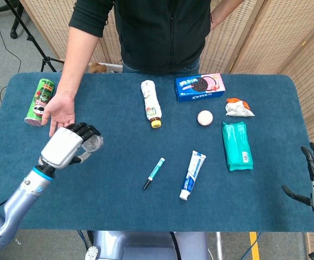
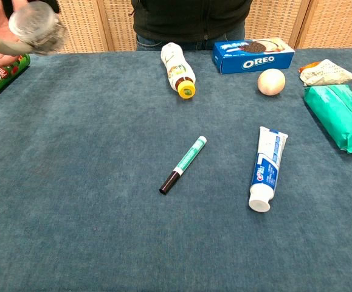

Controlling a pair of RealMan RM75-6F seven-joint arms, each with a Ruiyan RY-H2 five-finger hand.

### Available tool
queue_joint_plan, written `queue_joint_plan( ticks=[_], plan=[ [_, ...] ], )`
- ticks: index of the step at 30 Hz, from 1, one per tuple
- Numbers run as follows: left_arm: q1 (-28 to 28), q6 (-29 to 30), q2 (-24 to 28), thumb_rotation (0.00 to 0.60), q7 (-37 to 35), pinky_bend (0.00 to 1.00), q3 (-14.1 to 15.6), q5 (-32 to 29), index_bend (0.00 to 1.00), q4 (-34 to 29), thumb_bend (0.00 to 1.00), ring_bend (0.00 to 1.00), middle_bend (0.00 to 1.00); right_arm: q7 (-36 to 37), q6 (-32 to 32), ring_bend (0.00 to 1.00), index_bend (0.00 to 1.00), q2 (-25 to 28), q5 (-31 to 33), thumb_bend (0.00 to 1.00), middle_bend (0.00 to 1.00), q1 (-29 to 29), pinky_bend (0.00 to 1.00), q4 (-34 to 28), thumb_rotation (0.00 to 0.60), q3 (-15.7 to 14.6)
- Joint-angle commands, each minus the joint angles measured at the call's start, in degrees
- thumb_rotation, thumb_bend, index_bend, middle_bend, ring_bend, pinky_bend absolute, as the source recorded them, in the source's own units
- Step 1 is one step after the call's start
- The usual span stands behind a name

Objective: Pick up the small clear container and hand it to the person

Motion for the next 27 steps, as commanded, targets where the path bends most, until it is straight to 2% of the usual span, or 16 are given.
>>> queue_joint_plan(
  ticks=[1, 8, 14, 16, 17, 19, 21, 22, 27],
  plan=[
    [2.2, 1.3, 1.2, 0.600, -4.6, 0.46, -0.6, -2.5, 0.62, 3.6, 0.40, 0.31, 0.45, -0.2, -0.1, 0.00, 0.00, -0.1, -0.2, 0.00, 0.00, 0.0, 0.00, -0.1, 0.600, -0.1],
    [4.4, 1.2, 1.1, 0.600, -12.5, 0.46, -1.4, -5.7, 0.62, 10.2, 0.39, 0.31, 0.45, -0.5, 0.0, 0.00, 0.00, -0.1, -0.2, 0.00, 0.00, 0.0, 0.00, -0.3, 0.600, -0.2],
    [4.8, -0.6, -0.5, 0.600, -13.3, 0.46, -2.6, -9.7, 0.62, 14.8, 0.38, 0.31, 0.45, -1.0, -0.3, 0.00, 0.00, -0.2, -0.3, 0.00, 0.00, 0.1, 0.00, -0.4, 0.600, -0.4],
    [4.8, -1.2, -1.6, 0.600, -12.7, 0.46, -3.0, -11.1, 0.61, 15.8, 0.34, 0.30, 0.42, -1.1, -0.3, 0.00, 0.00, -0.2, -0.3, 0.00, 0.00, 0.1, 0.00, -0.4, 0.600, -0.4],
    [4.7, -1.8, -1.7, 0.600, -12.6, 0.43, -3.0, -11.5, 0.57, 15.9, 0.31, 0.26, 0.36, -1.2, -0.3, 0.00, 0.00, -0.2, -0.3, 0.00, 0.00, 0.1, 0.00, -0.4, 0.600, -0.4],
    [4.5, -3.6, -1.4, 0.600, -12.8, 0.22, -2.9, -12.3, 0.31, 15.4, 0.16, 0.07, 0.10, -1.2, -0.4, 0.00, 0.00, -0.2, -0.2, 0.00, 0.00, 0.1, 0.00, -0.4, 0.600, -0.4],
    [4.4, -3.9, -1.2, 0.600, -14.7, 0.05, -3.7, -12.4, 0.09, 14.4, 0.05, 0.00, 0.00, -1.2, -0.4, 0.00, 0.00, -0.2, -0.1, 0.00, 0.00, 0.1, 0.00, -0.4, 0.600, -0.4],
    [4.6, -3.2, -1.2, 0.600, -15.8, 0.01, -4.0, -11.8, 0.03, 14.4, 0.02, 0.00, 0.00, -1.2, -0.4, 0.00, 0.00, -0.2, 0.0, 0.00, 0.00, 0.1, 0.00, -0.4, 0.600, -0.4],
    [5.8, 0.3, -1.0, 0.600, -19.3, 0.00, -4.9, -9.5, 0.00, 14.3, 0.00, 0.00, 0.00, -1.0, -0.5, 0.00, 0.00, -0.1, 0.0, 0.00, 0.00, 0.1, 0.00, -0.4, 0.600, -0.3]
  ],
)
